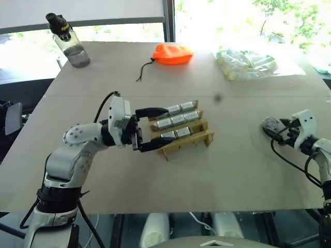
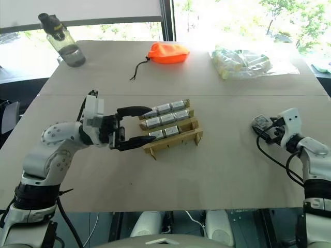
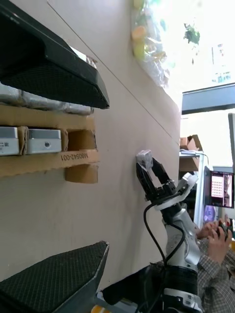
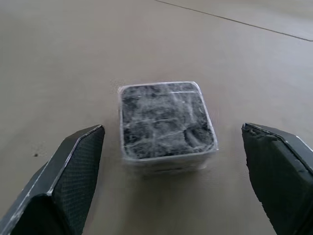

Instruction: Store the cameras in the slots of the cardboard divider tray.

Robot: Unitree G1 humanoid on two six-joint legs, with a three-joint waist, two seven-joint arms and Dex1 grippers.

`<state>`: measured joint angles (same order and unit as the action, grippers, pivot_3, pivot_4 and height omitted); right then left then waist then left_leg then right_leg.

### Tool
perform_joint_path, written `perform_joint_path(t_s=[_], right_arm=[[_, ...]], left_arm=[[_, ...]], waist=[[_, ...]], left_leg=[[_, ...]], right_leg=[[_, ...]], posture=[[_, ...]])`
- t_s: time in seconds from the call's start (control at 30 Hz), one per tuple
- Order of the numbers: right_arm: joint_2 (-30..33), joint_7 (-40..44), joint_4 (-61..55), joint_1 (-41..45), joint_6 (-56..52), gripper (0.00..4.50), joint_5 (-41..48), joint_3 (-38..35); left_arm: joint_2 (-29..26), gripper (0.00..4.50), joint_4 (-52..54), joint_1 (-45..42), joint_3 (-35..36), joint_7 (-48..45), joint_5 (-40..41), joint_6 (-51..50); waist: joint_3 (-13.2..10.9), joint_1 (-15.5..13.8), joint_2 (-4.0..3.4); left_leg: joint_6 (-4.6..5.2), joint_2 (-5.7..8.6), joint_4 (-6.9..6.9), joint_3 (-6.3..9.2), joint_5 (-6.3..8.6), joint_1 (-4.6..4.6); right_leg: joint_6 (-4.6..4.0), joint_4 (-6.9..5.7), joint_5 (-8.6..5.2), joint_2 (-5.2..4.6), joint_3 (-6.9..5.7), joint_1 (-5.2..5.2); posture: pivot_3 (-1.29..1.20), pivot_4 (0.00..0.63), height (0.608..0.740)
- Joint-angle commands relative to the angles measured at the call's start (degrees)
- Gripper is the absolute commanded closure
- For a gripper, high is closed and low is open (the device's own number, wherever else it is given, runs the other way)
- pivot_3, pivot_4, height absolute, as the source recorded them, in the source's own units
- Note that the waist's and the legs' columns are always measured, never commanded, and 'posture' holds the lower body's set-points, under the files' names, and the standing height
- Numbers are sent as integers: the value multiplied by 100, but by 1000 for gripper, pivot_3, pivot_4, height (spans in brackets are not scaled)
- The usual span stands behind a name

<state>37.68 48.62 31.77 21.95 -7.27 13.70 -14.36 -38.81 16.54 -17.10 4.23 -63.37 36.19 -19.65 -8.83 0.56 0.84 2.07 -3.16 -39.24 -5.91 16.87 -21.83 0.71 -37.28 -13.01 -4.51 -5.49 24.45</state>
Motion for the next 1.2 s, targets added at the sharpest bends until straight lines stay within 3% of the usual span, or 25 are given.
perform_joint_path(t_s=[0.03, 0.13, 0.17, 0.23, 0.37, 0.57, 0.73, 1.0, 1.2], right_arm=[[149, 162, 400, 298, 283, 53, -23, 2], [153, 296, 672, 460, 355, 53, -41, 71], [159, 384, 680, 436, 412, 291, -56, 111], [161, 493, 658, 407, 558, 840, -46, 131], [177, 537, 430, 380, 570, 2524, 94, 41], [390, 298, -1405, 41, 736, 2507, -693, 772], [244, -223, -2597, 217, 1892, 2507, -1837, 1663], [-17, -1149, -2112, 1225, 4763, 2507, -3573, 2907], [-136, -1244, -1631, 2009, 5785, 2507, -4031, 3524]], left_arm=[[-16, 0, 382, 171, 180, 228, 18, 4], [-146, 0, 431, 202, 112, 552, -247, -167], [-179, 0, 454, 211, 106, 655, -308, -236], [-182, 0, 522, 230, 135, 781, -287, -345], [-187, 0, 659, 264, 159, 862, -193, -463], [-79, 0, 572, 9, 36, 1006, -151, -705], [243, 0, 465, -375, -261, 1223, -146, -1042], [449, 0, -373, -1280, -1162, 1381, -938, -1380], [729, 0, -963, -1899, -1371, 1201, -942, -1735]], waist=[[0, 4, 0], [0, 5, 0], [0, 5, 0], [0, 1, -1], [0, 3, 0], [-3, -1, -5], [-2, 20, -3], [-7, -33, 4], [-12, -21, 13]], left_leg=[[0, -1, 1, 1, 0, 0], [0, -1, 3, 1, 0, 2], [-1, -1, 2, 1, 0, 3], [0, 0, 2, 2, 0, 4], [-1, -5, 2, -1, 0, 3], [-1, -5, 2, 1, 0, 1], [-3, -3, 0, -2, -1, 9], [-5, 5, -5, -4, -3, 1], [-5, 2, -7, -9, -3, -4]], right_leg=[[0, 0, 0, 0, 1, 0], [-1, -2, 0, 1, 2, 0], [-1, -3, 0, 2, 2, 0], [0, -4, 0, 2, 3, -1], [0, -3, 0, -3, 5, -1], [0, -5, 0, -5, 3, 1], [3, -14, -2, 0, 8, 0], [2, -6, -1, -3, -14, 2], [2, -6, -1, -3, -20, 2]], posture=[[0, 150, 726], [0, 150, 726], [0, 150, 726], [0, 150, 726], [0, 150, 726], [0, 150, 726], [0, 150, 726], [0, 150, 726], [0, 150, 726]])
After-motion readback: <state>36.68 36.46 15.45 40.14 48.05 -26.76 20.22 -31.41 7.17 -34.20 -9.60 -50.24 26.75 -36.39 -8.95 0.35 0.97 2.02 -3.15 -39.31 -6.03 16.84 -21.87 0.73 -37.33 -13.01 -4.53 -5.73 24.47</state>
